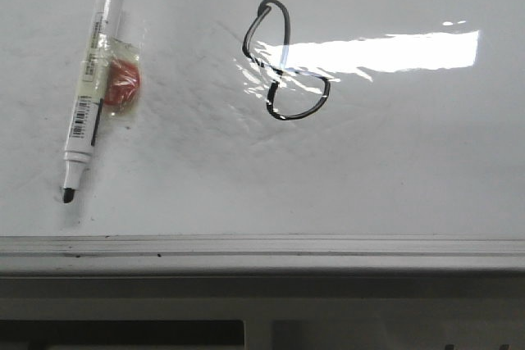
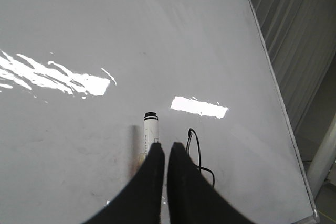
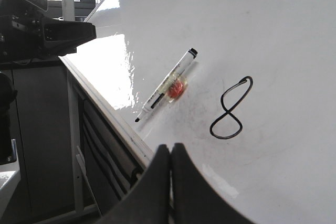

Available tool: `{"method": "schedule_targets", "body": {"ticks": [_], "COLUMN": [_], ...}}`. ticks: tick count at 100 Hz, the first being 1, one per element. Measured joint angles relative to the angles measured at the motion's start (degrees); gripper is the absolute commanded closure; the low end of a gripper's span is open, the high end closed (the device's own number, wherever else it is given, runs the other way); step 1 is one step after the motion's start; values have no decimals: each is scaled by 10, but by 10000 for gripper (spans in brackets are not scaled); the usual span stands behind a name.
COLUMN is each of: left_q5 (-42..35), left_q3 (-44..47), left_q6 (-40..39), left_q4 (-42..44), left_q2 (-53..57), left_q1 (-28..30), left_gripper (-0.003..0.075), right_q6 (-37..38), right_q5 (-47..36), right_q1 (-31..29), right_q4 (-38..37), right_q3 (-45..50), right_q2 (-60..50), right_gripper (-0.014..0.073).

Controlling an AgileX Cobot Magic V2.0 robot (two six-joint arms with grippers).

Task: Write number 8 on whiteboard

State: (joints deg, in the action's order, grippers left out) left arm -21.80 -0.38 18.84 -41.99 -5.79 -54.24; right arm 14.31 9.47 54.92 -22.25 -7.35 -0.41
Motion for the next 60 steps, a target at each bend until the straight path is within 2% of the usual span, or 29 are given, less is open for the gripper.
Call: {"method": "schedule_targets", "body": {"ticks": [60], "left_q5": [0], "left_q3": [0], "left_q6": [0], "left_q4": [1], "left_q2": [1], "left_q1": [0], "left_gripper": [741], "right_q6": [-1], "right_q5": [0], "right_q1": [0], "right_q4": [0], "right_q3": [7], "right_q2": [-2], "right_gripper": [657]}}
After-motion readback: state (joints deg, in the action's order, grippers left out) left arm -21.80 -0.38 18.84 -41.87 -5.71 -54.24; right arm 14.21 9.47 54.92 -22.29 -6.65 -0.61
